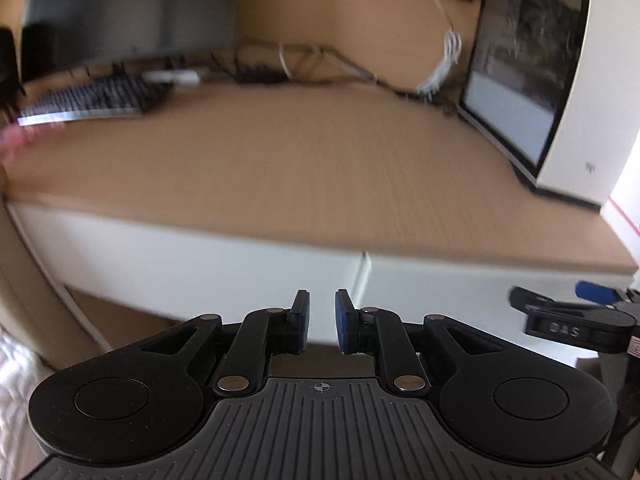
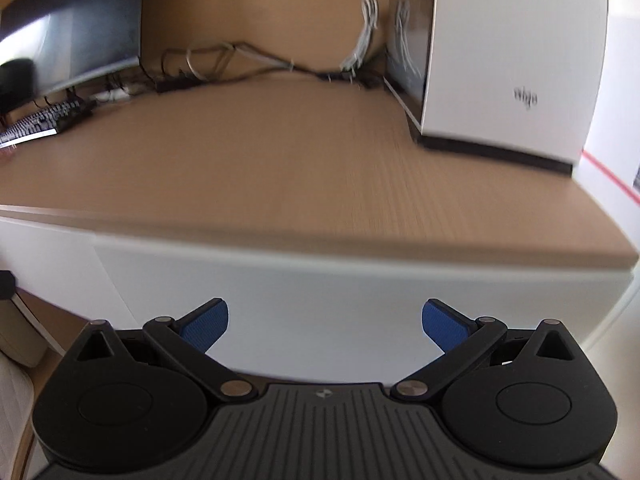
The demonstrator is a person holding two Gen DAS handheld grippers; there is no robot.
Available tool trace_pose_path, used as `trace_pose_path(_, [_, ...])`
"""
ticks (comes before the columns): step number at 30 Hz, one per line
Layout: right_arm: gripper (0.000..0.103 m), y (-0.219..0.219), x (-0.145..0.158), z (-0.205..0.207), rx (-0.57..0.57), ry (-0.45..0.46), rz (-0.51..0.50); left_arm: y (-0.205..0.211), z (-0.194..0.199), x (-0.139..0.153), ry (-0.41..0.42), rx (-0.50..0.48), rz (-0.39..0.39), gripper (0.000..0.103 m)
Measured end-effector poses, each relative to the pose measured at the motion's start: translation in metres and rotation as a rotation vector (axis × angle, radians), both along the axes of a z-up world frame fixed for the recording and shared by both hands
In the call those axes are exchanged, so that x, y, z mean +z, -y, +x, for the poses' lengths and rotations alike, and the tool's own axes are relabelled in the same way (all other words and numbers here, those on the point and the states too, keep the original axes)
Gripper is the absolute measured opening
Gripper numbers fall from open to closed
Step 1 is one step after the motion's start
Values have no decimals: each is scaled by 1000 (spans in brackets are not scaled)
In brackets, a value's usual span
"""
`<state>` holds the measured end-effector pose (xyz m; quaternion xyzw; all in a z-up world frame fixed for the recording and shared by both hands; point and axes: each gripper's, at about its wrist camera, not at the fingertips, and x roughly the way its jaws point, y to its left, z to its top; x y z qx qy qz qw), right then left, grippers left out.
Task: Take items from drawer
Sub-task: 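Move both tools toward the white drawer under the desktop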
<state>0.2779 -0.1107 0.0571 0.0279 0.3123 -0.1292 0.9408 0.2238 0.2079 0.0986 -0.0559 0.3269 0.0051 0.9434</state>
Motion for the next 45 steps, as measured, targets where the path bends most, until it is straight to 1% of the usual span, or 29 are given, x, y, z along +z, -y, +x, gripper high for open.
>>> trace_pose_path(2, [103, 3, 10, -1, -30, 18, 4, -10, 2, 13, 21, 2, 13, 15])
trace_pose_path(4, [103, 2, 17, -6, -69, 26, 1, -20, 2, 20, 22, -2, 13, 15])
trace_pose_path(7, [103, -1, 27, -15, -126, 31, 1, -28, 8, 24, 21, -57, -32, 15])
trace_pose_path(9, [103, -7, 39, -27, -190, 45, -27, -29, 8, 22, 13, -98, -61, 15])
trace_pose_path(10, [103, -8, 44, -36, -216, 58, -20, -30, 7, 20, 11, -119, -88, 15])
trace_pose_path(12, [103, -11, 57, -47, -233, 68, 8, -29, 10, 12, -10, -155, -156, 15])
trace_pose_path(14, [103, -10, 69, -62, -246, 90, 7, -22, 14, 3, -36, -178, -202, 15])
trace_pose_path(15, [103, -8, 73, -66, -235, 88, 5, -16, 17, 0, -36, -191, -202, 15])
trace_pose_path(17, [103, 1, 76, -71, -212, 79, -1, -2, 25, -7, -37, -183, -166, 15])
trace_pose_path(18, [103, 7, 76, -72, -208, 76, -10, 5, 28, -10, -34, -158, -158, 15])
trace_pose_path(22, [103, 38, 66, -71, -183, 60, -19, 19, 46, -24, -55, -82, -180, 17])
trace_pose_path(25, [103, 57, 57, -70, -165, 37, -45, 23, 56, -32, -94, -2, -183, 17])
trace_pose_path(27, [103, 69, 50, -67, -117, 30, -5, 24, 59, -35, -94, 30, -191, 17])
trace_pose_path(29, [103, 77, 41, -61, -52, 1, 25, 22, 60, -37, -81, 51, -202, 17])
trace_pose_path(30, [103, 77, 36, -56, -22, -21, 21, 21, 61, -37, -87, 51, -202, 17])
trace_pose_path(32, [103, 74, 28, -50, -2, -59, 0, 17, 63, -36, -86, 33, -217, 17])
trace_pose_path(35, [103, 68, 25, -48, 15, -60, 36, 9, 69, -37, -78, 9, -245, 17])
trace_pose_path(37, [103, 60, 22, -47, 15, -52, 16, 5, 71, -39, -50, -32, -269, 17])
trace_pose_path(39, [103, 53, 17, -44, 17, -38, 2, 6, 72, -42, -33, -47, -243, 17])
trace_pose_path(40, [103, 47, 14, -43, 14, -36, 1, 6, 72, -44, -25, -58, -244, 17])
trace_pose_path(42, [103, 40, 8, -38, 21, -52, 0, 7, 76, -47, -53, -53, -229, 17])
trace_pose_path(45, [103, 30, 4, -32, 27, -84, 2, 6, 79, -49, -69, -61, -240, 17])
